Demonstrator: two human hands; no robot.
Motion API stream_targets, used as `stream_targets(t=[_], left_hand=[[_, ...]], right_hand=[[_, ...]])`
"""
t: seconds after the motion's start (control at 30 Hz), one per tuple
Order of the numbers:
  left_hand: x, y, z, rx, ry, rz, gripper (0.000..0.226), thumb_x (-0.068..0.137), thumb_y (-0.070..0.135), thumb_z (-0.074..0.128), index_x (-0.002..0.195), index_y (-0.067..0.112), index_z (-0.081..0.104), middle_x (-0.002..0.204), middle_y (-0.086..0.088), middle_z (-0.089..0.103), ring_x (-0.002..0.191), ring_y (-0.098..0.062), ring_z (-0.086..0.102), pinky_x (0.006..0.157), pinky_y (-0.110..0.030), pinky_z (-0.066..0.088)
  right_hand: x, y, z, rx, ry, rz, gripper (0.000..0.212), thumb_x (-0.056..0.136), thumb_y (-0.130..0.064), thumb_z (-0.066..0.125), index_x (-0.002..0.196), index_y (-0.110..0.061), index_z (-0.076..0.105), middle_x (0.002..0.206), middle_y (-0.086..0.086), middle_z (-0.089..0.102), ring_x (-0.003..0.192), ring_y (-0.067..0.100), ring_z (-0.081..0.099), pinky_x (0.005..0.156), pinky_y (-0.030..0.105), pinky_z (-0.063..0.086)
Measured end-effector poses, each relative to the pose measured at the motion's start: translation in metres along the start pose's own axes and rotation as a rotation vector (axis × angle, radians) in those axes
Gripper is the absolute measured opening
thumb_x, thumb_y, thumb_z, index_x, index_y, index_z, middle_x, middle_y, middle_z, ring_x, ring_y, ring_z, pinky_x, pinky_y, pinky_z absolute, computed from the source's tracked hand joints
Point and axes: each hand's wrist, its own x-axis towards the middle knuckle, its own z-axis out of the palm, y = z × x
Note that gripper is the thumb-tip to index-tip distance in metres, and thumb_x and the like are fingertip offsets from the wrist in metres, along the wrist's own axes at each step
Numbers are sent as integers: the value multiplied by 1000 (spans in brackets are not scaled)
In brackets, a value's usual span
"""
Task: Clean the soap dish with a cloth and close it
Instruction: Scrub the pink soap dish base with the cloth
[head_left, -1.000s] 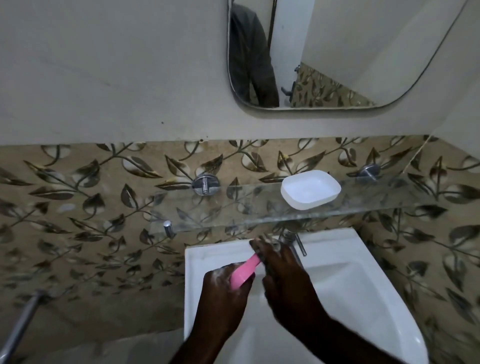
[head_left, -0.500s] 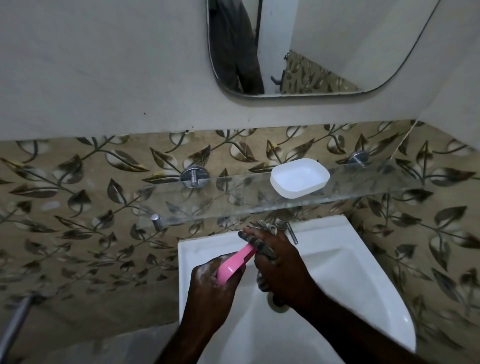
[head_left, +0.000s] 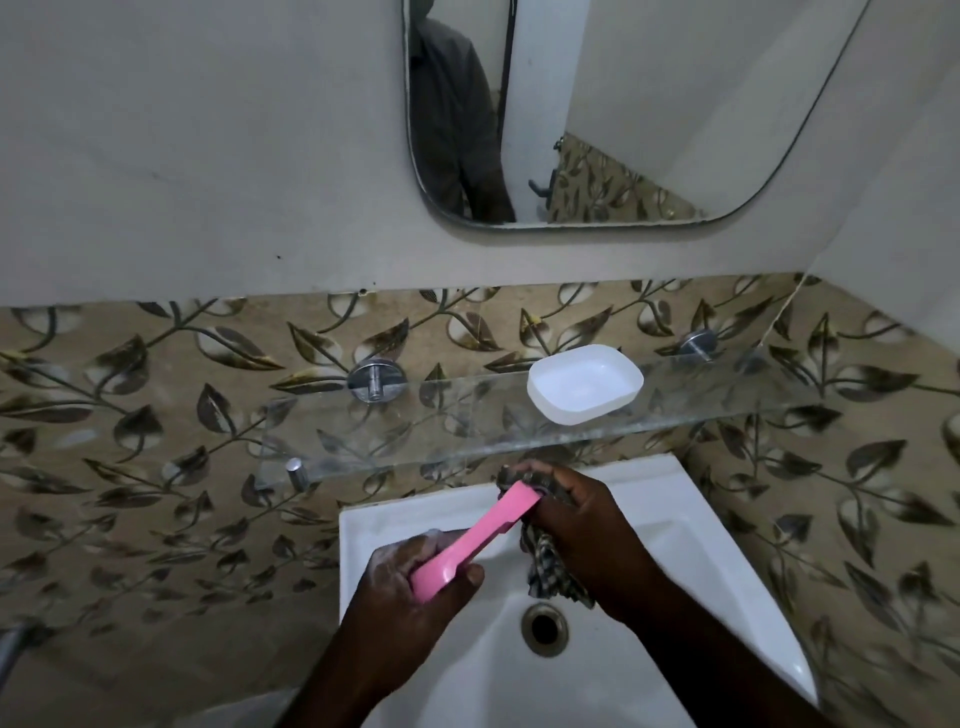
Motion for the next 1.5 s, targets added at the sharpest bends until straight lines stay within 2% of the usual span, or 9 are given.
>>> stream_targets(t=[0.1,0.27,0.47,0.63,0.83,1.03,1.23,1.4,1.5], left_hand=[[3,-4,2,126,-35,11,25,72,47,68,95,40,72,88,14,71,82,-8,66,64,-19,50],[12,6,23,327,104,128,12,78,25,57,84,32,64,69,13,65,65,-7,62,58,-17,43],[13,-5,20,216,154,120,19,73,38,48,71,30,65,66,9,68,67,-8,67,60,-29,54],[9,7,27,179,201,170,27,77,18,59,78,45,66,66,17,66,58,2,61,54,-18,47],[5,9,23,124,200,172,17,79,32,48,67,35,60,72,9,68,59,-1,62,53,-25,48],[4,11,29,80,198,141,21,79,20,64,88,37,71,79,13,73,74,-1,67,63,-14,48],[13,13,28,82,267,183,19,80,7,57,83,25,64,79,10,67,72,-3,65,61,-14,47],[7,16,34,-57,210,126,22,80,0,69,75,20,66,66,2,60,48,0,47,47,-13,33],[11,18,31,-46,248,183,19,78,8,67,73,25,68,75,10,65,57,-3,57,52,-12,40]], right_hand=[[-5,-9,5,-19,62,5,25,94,-6,54,99,-23,72,61,15,55,48,24,49,43,31,45],[-14,-6,27,-455,143,-312,36,78,-28,53,110,-44,62,87,-26,63,73,-3,59,70,20,47],[-36,-6,33,-947,22,-751,53,77,-30,50,128,-43,50,134,-1,55,107,10,59,84,18,49],[-16,-4,21,-606,63,-536,60,73,-25,52,119,-64,50,120,-30,51,111,-9,53,90,11,42],[-39,-7,25,-771,-87,-680,60,76,-25,47,132,-47,45,140,-7,46,115,2,52,94,15,45],[-15,8,23,-340,55,-214,53,81,-14,46,115,-51,61,81,-12,62,61,4,57,64,27,50],[-38,-5,27,-859,-23,-648,62,76,-25,42,135,-43,46,141,1,47,110,12,58,86,21,51],[-22,-9,20,-128,-43,-57,57,87,-3,43,107,-52,64,70,0,61,54,17,57,54,33,50],[-31,-18,22,-405,25,-267,56,79,-19,43,121,-55,54,86,-22,59,64,-2,55,66,26,48]])
